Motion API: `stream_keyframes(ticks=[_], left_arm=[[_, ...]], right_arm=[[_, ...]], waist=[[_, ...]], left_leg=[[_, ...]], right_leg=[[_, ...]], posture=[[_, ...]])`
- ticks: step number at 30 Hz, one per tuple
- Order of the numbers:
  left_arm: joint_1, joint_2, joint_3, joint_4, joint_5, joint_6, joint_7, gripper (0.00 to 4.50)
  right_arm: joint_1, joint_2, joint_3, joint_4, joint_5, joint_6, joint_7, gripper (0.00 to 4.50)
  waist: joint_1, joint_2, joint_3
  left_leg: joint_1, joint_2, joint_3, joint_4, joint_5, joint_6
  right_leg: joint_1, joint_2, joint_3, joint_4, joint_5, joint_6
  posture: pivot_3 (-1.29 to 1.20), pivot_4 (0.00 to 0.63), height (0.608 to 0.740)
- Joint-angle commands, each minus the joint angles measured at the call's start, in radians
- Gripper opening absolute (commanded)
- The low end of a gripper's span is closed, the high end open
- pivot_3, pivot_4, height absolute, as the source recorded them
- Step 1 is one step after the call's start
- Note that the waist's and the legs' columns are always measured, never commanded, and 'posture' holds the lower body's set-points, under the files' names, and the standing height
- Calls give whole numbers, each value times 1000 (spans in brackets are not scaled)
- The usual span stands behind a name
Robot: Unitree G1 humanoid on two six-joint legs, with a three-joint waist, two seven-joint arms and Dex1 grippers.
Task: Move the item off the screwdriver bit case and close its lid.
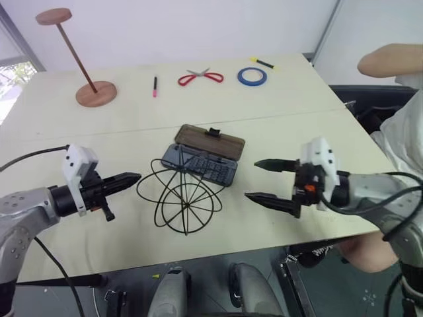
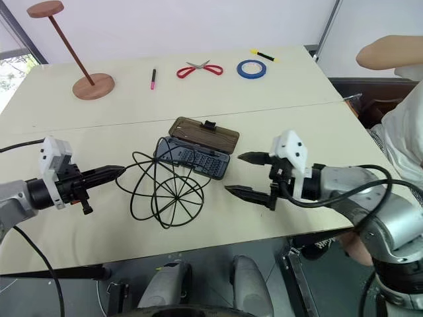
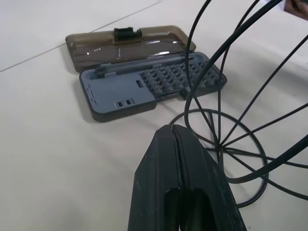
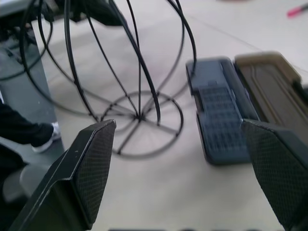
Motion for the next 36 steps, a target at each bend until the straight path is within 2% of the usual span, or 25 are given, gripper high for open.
stream_keyframes(ticks=[1,19,22,26,29,36], left_arm=[[-20,2,1,2,8,-20,0,0],[-6,-10,-3,-13,42,-36,18,0],[-4,-11,-4,-11,50,-40,18,0],[0,-12,-1,-14,56,-42,21,0],[6,-12,0,-13,62,-45,17,0],[7,-13,-9,2,77,-58,12,0]], right_arm=[[-47,43,49,21,-42,-28,-35,4418],[-117,189,180,69,-115,-55,-51,4418],[-126,208,195,81,-133,-65,-55,3673],[-129,223,201,87,-145,-65,-54,1690],[-129,222,203,88,-152,-64,-49,23],[-132,191,181,69,-130,-31,-32,23]], waist=[[0,0,0],[-1,0,0],[-1,0,0],[-1,0,0],[-1,0,0],[-1,1,0]], left_leg=[[0,0,0,0,0,0],[-2,0,-1,0,0,0],[-2,0,-1,0,0,0],[-2,0,-1,0,0,0],[-2,0,-1,0,0,0],[-2,0,-1,0,0,0]], right_leg=[[0,0,0,0,0,0],[-1,0,-1,-1,0,0],[-1,0,-1,-1,0,0],[-1,0,-1,-1,0,0],[-1,0,-1,-1,0,0],[-1,0,-1,-1,0,0]], posture=[[0,150,740],[0,150,740],[0,150,740],[0,150,740],[0,150,740],[0,150,740]])
